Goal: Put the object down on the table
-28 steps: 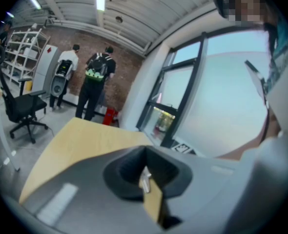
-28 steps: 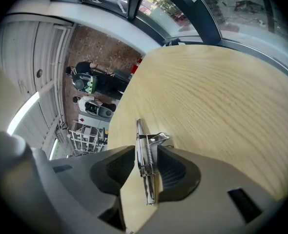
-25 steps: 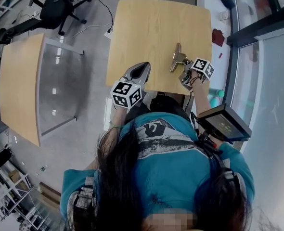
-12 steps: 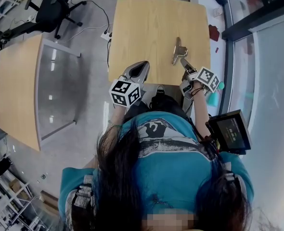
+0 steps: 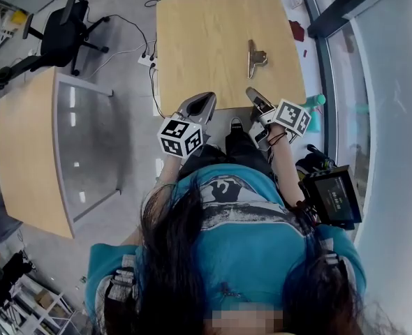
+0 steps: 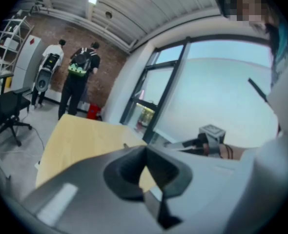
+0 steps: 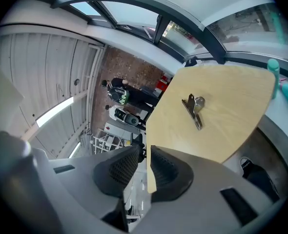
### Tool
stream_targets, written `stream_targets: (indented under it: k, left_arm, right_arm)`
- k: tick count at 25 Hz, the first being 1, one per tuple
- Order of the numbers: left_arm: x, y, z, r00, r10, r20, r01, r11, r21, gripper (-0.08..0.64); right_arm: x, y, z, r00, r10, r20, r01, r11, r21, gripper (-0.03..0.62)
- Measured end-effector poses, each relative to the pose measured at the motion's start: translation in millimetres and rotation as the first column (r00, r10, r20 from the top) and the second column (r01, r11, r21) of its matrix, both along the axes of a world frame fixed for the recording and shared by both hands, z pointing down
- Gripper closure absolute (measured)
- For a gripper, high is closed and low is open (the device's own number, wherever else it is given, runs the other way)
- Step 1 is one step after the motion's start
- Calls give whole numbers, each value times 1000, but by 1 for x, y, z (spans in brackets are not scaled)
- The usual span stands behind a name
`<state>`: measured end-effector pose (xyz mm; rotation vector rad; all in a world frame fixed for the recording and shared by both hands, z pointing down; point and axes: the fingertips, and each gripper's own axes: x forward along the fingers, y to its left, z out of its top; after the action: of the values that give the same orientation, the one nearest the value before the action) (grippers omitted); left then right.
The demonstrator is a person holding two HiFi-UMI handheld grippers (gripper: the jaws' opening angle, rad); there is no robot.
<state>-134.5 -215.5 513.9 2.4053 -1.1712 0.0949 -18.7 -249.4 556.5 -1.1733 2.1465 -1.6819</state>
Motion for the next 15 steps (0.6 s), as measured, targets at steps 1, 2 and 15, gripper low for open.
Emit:
stream_targets:
  k: [1, 2, 15]
  left_arm:
    - [0, 1, 0, 1000, 11, 0, -11, 1000, -3, 558]
    - [1, -1, 1, 1000, 16, -2, -16, 1000, -6, 558]
    - [6, 0, 11, 1000, 5, -11, -5, 1000, -2, 558]
  right_arm:
    - [-1, 4, 0, 1000, 5, 2, -5, 1000, -6, 509]
    - [-1, 5, 0, 1000, 5, 4, -5, 1000, -13, 512]
    - [-8, 17, 10, 999, -48, -20, 47, 998, -35, 551]
